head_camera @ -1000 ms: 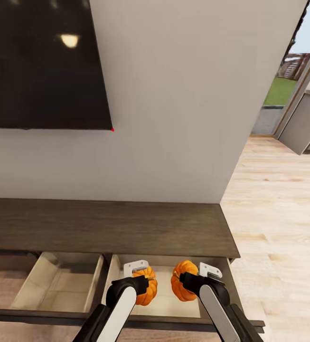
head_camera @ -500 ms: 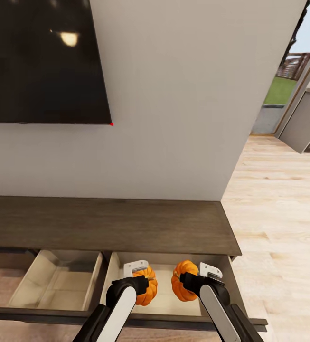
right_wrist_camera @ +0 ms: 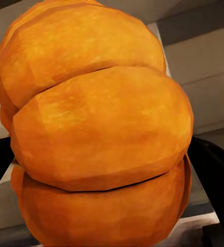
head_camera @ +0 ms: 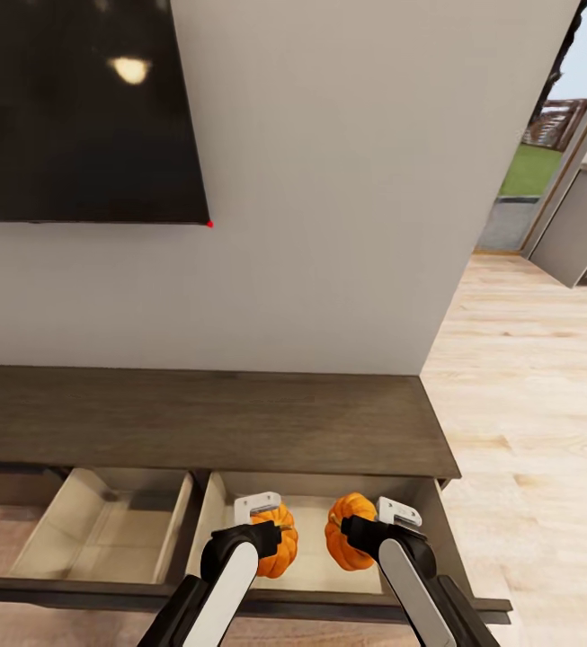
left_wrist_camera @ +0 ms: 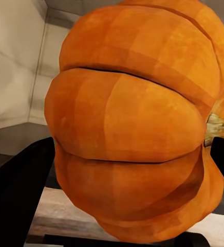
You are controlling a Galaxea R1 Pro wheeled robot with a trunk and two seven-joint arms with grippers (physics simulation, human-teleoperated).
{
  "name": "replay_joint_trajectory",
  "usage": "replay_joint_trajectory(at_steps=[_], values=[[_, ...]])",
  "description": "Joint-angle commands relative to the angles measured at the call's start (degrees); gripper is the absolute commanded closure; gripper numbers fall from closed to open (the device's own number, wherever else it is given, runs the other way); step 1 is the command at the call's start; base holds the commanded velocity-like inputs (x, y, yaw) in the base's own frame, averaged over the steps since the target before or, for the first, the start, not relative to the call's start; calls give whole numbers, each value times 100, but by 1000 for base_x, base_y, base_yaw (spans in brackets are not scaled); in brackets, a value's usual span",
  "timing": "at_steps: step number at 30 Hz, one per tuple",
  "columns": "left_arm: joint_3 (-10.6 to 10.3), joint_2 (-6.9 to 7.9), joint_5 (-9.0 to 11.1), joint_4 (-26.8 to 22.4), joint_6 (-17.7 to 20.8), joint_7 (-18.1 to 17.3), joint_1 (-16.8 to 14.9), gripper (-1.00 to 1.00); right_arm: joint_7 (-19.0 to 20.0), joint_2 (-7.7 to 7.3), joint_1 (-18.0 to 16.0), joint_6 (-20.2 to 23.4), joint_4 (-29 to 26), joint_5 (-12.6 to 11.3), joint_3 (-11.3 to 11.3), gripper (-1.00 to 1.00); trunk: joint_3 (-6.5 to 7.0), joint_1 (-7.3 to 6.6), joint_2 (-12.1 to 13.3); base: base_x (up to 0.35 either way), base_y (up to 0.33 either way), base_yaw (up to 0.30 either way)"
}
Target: Place each of the two pumpkins and all three candles from the living room inside a cabinet in the living room (use any cabinet), then make sure every cabinet is closed, and position the cauldron so it is next to a table in the living room.
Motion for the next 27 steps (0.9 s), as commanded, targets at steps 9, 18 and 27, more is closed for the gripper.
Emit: replay_joint_trajectory(at_steps=[9,18,27], values=[[-31,1,43,-46,-17,72,-5,100,-64,-12,-5,2,2,-51,-1,100,-23,22,-44,0,0,0],[-203,18,43,-50,-133,75,-5,100,-64,-13,-5,2,12,-51,-1,100,-23,22,-44,44,46,0],[-218,31,39,-37,-142,77,-5,100,-65,-58,-89,10,138,-73,-47,100,-23,22,-44,38,2,0]])
